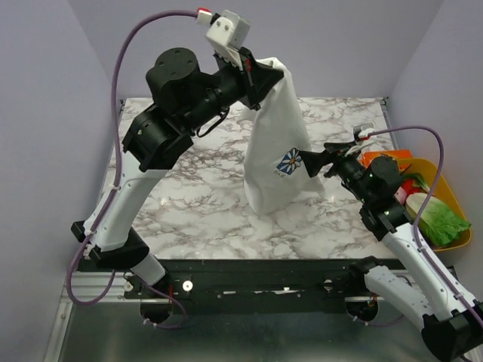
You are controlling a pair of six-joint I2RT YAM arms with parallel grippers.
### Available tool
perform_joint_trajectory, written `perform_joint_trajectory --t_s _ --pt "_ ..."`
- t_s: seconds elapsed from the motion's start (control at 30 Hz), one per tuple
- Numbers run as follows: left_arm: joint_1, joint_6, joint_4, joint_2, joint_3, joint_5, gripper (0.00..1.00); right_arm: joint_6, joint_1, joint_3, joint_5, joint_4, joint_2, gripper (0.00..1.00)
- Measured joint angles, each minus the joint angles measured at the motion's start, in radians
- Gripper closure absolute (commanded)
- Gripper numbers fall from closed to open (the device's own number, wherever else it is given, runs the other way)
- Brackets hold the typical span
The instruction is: Pin the brooch onto the clothing
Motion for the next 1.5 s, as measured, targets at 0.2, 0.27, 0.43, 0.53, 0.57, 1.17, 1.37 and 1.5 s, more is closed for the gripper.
perform_joint_trajectory --t_s 0.2,0.27,0.43,0.53,0.57,1.17,1.37,1.5 --pt "0.113 0.001 -0.005 -0.017 0.054 -0.061 1.0 0.0 0.0 0.007 -0.005 0.0 0.042 0.0" --pt "0.183 -0.021 -0.005 0.0 0.042 -0.064 1.0 0.0 0.0 0.007 -0.005 -0.002 0.067 0.0" --pt "0.379 -0.145 0.037 0.132 -0.095 -0.04 1.0 0.005 0.0 0.014 0.013 -0.02 0.169 0.0" --pt "0.457 -0.206 0.049 0.278 -0.153 -0.026 0.69 0.009 0.0 0.049 0.029 -0.073 0.254 0.0" --pt "0.481 -0.224 0.05 0.341 -0.154 -0.02 0.57 0.009 0.0 0.062 0.029 -0.095 0.28 0.0" --pt "0.467 -0.216 0.163 0.108 -0.7 0.019 0.02 0.039 0.077 0.02 -0.054 -0.174 0.334 0.01" --pt "0.454 -0.224 0.23 -0.135 -1.115 0.013 0.04 0.068 0.279 0.066 -0.04 -0.232 0.488 0.08" --pt "0.484 -0.239 0.212 -0.198 -1.303 -0.013 0.04 0.135 0.432 0.136 -0.034 -0.31 0.599 0.08"
